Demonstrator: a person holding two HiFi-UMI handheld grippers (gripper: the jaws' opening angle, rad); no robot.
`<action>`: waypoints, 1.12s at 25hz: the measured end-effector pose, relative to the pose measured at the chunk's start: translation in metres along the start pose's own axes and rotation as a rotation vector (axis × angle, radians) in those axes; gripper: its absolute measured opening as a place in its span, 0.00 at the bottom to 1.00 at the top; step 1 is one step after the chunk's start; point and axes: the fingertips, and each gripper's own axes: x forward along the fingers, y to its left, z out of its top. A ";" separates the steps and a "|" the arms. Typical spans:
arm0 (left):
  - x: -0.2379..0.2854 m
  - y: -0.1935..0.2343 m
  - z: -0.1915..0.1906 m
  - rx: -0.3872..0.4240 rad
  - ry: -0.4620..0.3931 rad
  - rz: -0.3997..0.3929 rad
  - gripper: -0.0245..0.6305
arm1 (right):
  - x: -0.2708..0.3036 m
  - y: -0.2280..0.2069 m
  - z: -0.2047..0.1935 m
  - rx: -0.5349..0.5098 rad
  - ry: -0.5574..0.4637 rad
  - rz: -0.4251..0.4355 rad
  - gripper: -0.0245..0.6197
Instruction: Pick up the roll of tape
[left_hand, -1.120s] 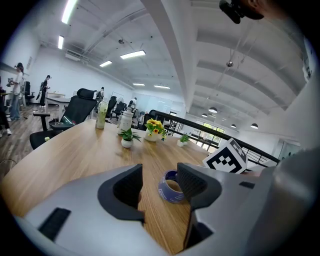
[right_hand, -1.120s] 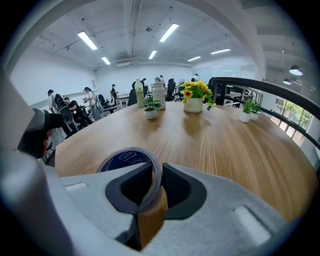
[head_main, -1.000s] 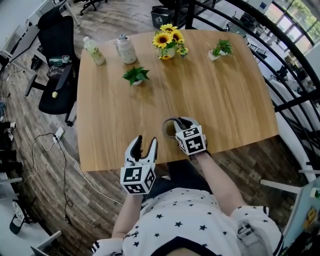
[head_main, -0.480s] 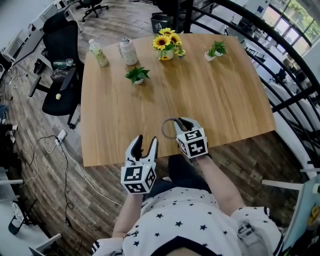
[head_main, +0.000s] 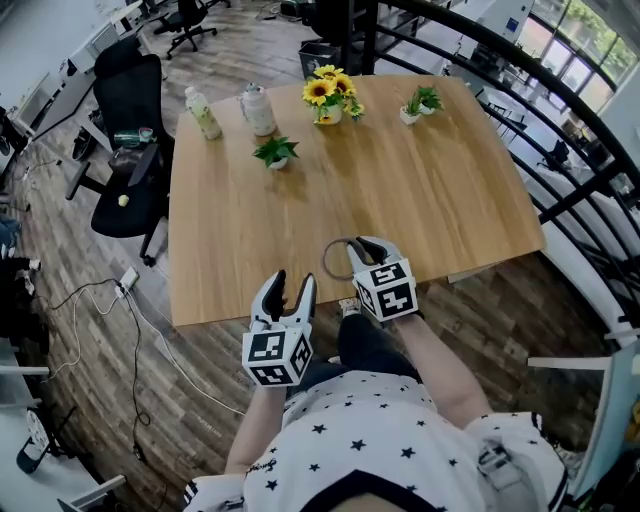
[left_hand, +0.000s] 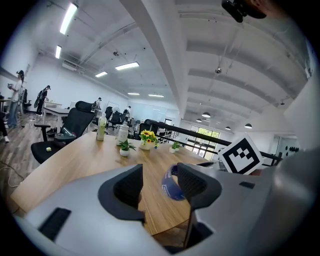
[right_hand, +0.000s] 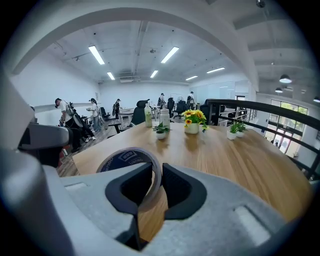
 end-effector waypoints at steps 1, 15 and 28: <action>-0.003 -0.001 0.000 0.003 -0.003 -0.001 0.36 | -0.004 0.002 0.001 -0.001 -0.006 0.000 0.15; -0.047 -0.015 0.001 0.031 -0.042 -0.004 0.36 | -0.058 0.027 0.006 -0.006 -0.088 -0.014 0.15; -0.074 -0.026 -0.004 0.038 -0.069 -0.012 0.36 | -0.098 0.045 0.009 -0.004 -0.161 -0.023 0.15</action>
